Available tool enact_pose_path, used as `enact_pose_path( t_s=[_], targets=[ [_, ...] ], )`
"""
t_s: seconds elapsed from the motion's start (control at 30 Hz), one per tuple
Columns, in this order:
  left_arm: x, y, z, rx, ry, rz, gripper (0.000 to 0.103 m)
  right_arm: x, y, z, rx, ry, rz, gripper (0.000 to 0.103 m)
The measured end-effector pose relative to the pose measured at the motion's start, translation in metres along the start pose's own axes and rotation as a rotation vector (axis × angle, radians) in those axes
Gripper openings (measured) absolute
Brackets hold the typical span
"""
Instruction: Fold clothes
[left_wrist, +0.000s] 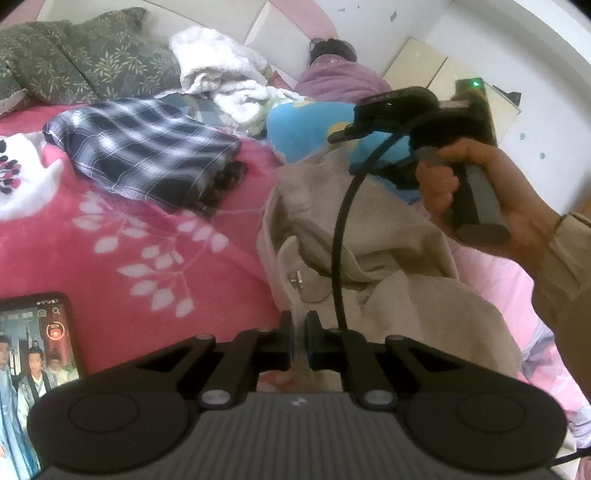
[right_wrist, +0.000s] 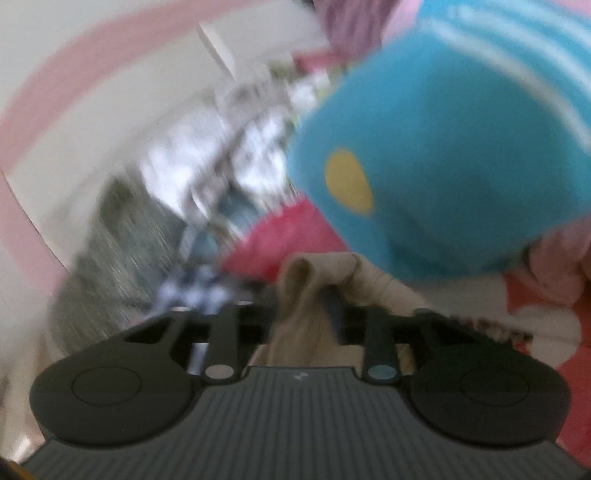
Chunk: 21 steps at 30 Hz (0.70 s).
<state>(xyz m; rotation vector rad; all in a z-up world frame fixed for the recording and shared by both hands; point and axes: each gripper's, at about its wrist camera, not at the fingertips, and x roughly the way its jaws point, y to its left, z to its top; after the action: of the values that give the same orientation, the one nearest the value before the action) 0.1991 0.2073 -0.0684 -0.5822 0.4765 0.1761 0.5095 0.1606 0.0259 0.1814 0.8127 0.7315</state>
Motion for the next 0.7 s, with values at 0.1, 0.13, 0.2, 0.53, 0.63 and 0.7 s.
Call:
enact_pose_path(
  t_s=[0.1,0.13,0.2,0.53,0.63,0.7],
  targets=[
    [-0.003,-0.001,0.000,0.007,-0.018,0.018,0.018,-0.013,-0.007,-0.005,0.005,0.003,-0.017,0.056],
    [-0.006,-0.001,0.001,0.009,-0.030,0.019,0.023,-0.023,-0.011,-0.004,0.013,-0.011,-0.021,0.061],
    [-0.012,-0.003,0.002,0.012,-0.061,0.017,0.026,-0.045,-0.018,-0.001,0.031,-0.039,-0.028,0.065],
    [-0.039,-0.024,-0.002,0.080,-0.145,-0.058,0.035,-0.226,-0.061,-0.038,0.023,-0.191,-0.117,0.079],
    [-0.046,-0.038,-0.009,0.123,-0.146,-0.118,0.045,-0.280,-0.073,-0.081,0.030,-0.191,-0.154,0.080],
    [-0.050,-0.050,-0.018,0.164,-0.137,-0.162,0.055,-0.312,-0.081,-0.116,0.038,-0.187,-0.175,0.081]
  ],
)
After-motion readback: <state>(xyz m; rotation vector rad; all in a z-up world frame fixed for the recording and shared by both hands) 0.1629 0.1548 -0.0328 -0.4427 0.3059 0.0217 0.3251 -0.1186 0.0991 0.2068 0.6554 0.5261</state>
